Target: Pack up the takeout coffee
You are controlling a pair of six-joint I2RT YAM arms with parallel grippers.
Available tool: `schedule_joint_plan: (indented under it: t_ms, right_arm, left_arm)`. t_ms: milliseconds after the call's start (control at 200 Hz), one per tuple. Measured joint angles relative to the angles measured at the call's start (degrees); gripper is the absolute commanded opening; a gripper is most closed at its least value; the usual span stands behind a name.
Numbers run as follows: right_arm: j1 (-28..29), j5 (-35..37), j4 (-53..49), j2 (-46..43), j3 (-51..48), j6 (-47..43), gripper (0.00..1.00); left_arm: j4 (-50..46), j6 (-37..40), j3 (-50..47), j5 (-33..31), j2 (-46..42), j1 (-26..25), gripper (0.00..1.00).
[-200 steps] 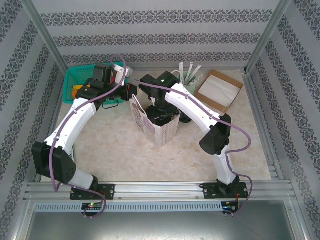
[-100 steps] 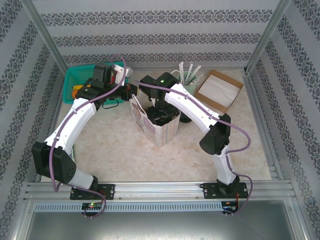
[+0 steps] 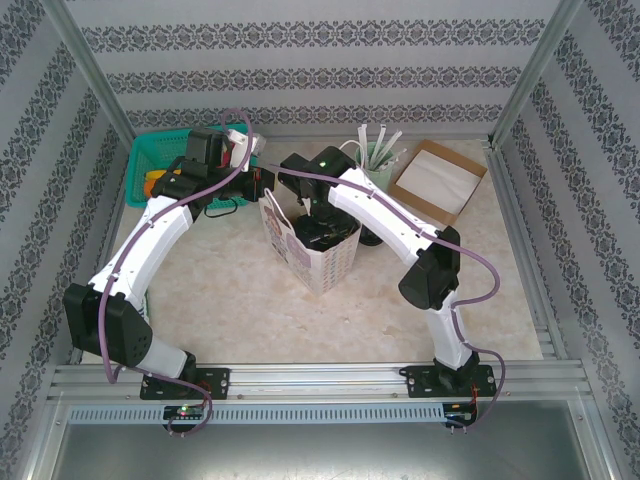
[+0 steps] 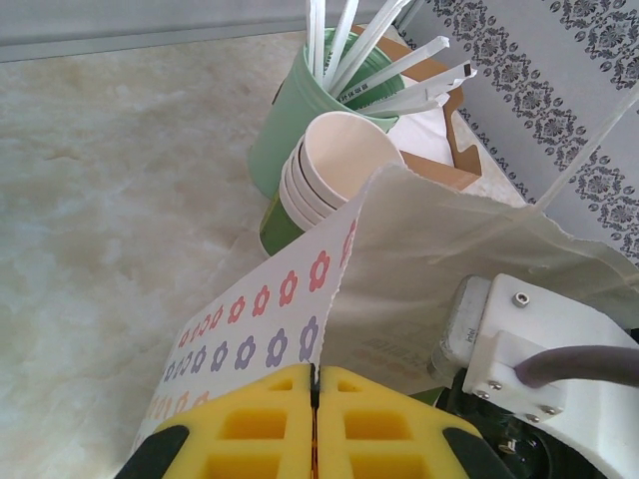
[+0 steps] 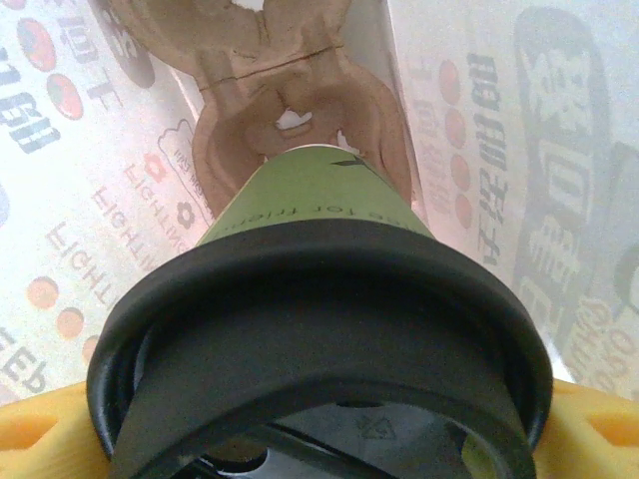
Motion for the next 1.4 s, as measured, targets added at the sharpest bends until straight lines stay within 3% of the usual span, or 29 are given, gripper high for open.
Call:
schedule_joint_plan:
  t_ms: [1404]
  right_arm:
    - [-0.4, 0.0, 0.0, 0.3, -3.8, -0.2, 0.60]
  left_arm:
    - [0.0, 0.2, 0.0, 0.0, 0.0, 0.0, 0.08]
